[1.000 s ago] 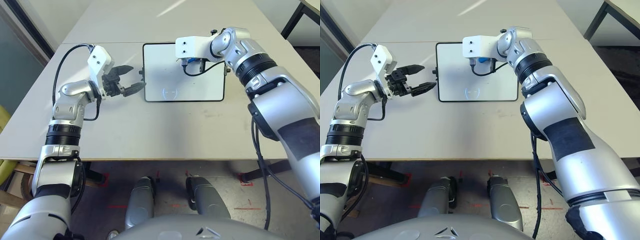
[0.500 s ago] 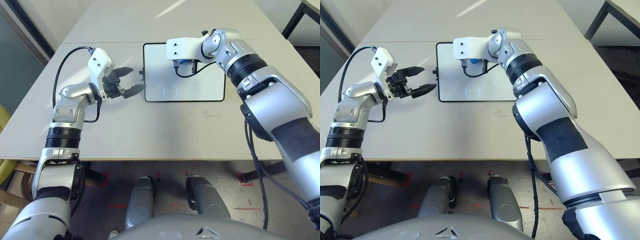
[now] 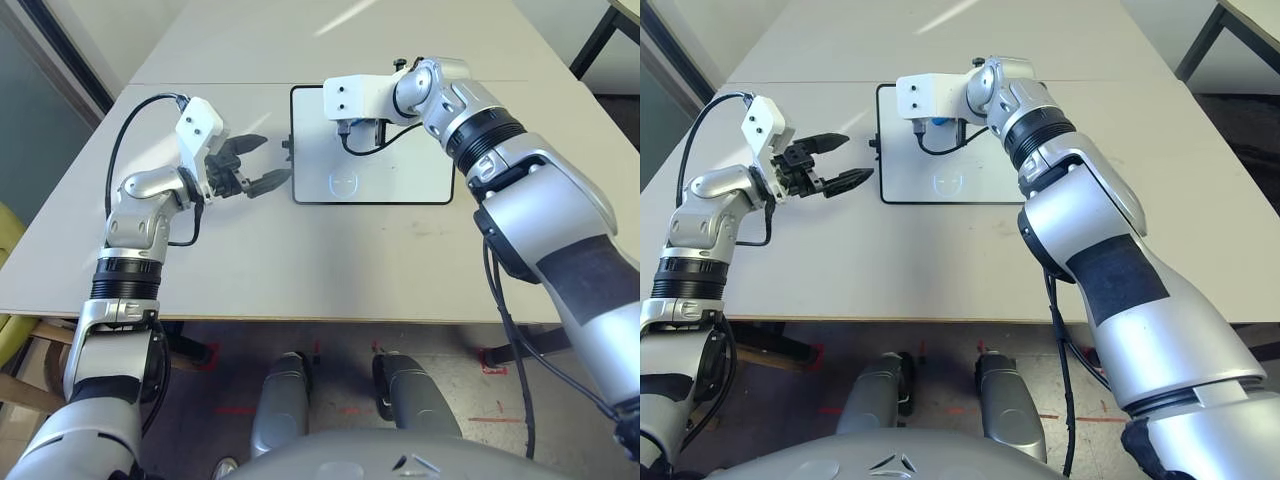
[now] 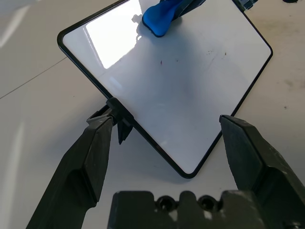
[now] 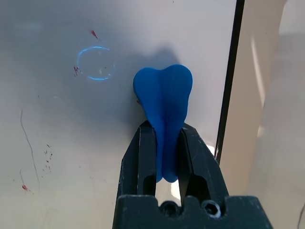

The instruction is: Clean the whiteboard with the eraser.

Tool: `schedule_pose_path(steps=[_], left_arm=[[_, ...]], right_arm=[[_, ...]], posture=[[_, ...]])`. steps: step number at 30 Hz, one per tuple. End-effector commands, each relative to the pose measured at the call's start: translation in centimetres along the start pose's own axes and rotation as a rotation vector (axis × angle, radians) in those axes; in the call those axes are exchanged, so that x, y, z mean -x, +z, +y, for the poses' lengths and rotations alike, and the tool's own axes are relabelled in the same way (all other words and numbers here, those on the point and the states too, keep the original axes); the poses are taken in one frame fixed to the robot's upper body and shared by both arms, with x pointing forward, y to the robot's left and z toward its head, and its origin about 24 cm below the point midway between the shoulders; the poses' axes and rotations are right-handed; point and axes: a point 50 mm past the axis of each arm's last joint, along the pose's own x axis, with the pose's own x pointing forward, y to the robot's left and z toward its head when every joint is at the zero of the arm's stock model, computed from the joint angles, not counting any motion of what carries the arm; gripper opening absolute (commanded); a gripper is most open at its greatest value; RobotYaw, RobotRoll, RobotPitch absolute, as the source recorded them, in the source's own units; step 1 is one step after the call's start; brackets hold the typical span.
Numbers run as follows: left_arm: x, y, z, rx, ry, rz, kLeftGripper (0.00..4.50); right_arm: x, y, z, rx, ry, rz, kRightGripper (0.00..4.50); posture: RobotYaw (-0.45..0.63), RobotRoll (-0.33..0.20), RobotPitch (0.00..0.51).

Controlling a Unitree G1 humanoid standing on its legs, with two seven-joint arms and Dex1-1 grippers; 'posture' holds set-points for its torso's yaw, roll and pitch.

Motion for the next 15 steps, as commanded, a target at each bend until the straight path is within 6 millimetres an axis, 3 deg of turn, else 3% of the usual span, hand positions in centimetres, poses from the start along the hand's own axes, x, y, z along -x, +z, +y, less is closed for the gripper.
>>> schedule_pose_path(steps=[1, 15], left_arm=[[0.1, -0.2, -0.1, 0.011, 0.001, -0.005, 4.50], [-0.2, 0.0, 0.0, 0.009, -0.012, -0.003, 4.50]], right_arm=[[0.3, -1.1, -0.3, 0.032, -0.015, 0.052, 0.42], [0.4, -4.5, 0.5, 0.065, 0.015, 0.165, 0.42]], posture=[[-0.05, 0.000, 0.093], [-0.06, 0.000, 0.099]])
